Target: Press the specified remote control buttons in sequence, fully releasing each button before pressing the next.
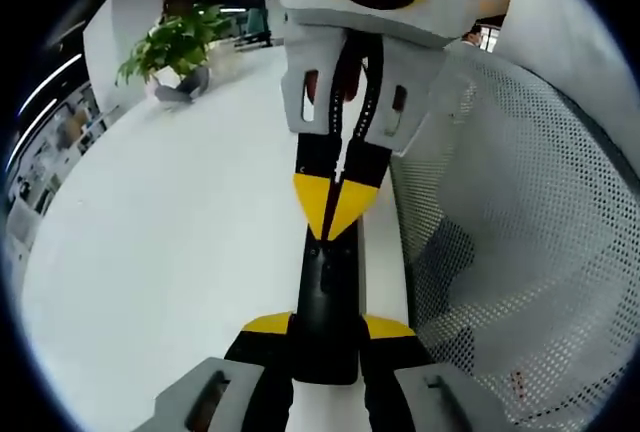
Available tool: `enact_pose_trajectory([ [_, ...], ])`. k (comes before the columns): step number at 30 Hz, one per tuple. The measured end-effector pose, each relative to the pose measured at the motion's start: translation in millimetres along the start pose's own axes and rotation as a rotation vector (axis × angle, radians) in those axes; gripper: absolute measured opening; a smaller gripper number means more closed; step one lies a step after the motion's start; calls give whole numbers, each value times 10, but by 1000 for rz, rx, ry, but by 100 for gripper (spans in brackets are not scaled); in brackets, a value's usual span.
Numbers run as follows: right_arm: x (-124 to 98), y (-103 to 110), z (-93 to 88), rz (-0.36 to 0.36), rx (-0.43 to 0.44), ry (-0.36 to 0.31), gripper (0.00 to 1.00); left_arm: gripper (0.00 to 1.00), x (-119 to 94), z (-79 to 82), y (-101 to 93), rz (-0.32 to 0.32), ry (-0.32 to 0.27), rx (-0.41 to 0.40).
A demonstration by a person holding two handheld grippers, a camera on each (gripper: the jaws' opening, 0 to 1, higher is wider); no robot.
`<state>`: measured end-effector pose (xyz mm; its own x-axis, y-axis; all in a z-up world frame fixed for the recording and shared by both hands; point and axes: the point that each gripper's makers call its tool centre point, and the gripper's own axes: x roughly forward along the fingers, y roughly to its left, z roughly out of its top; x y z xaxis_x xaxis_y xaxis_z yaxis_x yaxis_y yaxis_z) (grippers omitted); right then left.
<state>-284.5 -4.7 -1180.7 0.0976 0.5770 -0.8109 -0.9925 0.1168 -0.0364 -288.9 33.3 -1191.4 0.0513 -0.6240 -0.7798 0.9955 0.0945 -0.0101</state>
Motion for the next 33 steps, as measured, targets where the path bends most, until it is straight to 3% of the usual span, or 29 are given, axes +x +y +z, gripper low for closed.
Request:
enact_pose_trajectory([
  [3, -25, 0, -3, 44, 70, -27, 0, 25, -3, 2, -1, 1, -11, -3],
  [9, -99, -38, 3, 57, 60, -15, 6, 25, -6, 8, -5, 0, -20, -2],
  [13, -49, 24, -28, 86, -7, 31, 9, 25, -3, 7, -2, 1, -23, -4],
  [17, -29, 53, -36, 96, -73, 49, 5, 25, -2, 9, -4, 2, -18, -6],
  [25, -11, 60, -46, 129, -136, 113, 6, 25, 5, 4, -2, 1, -21, -6],
  [28, 7, 71, -58, 125, -154, 169, 6, 25, 8, 6, -4, 1, -14, -3],
  [29, 7, 62, -60, 133, -223, 188, 6, 25, 8, 7, -5, 1, -9, -1],
  [33, 6, 59, -64, 133, -173, 162, 6, 25, 8, 6, -5, 1, 0, 0],
])
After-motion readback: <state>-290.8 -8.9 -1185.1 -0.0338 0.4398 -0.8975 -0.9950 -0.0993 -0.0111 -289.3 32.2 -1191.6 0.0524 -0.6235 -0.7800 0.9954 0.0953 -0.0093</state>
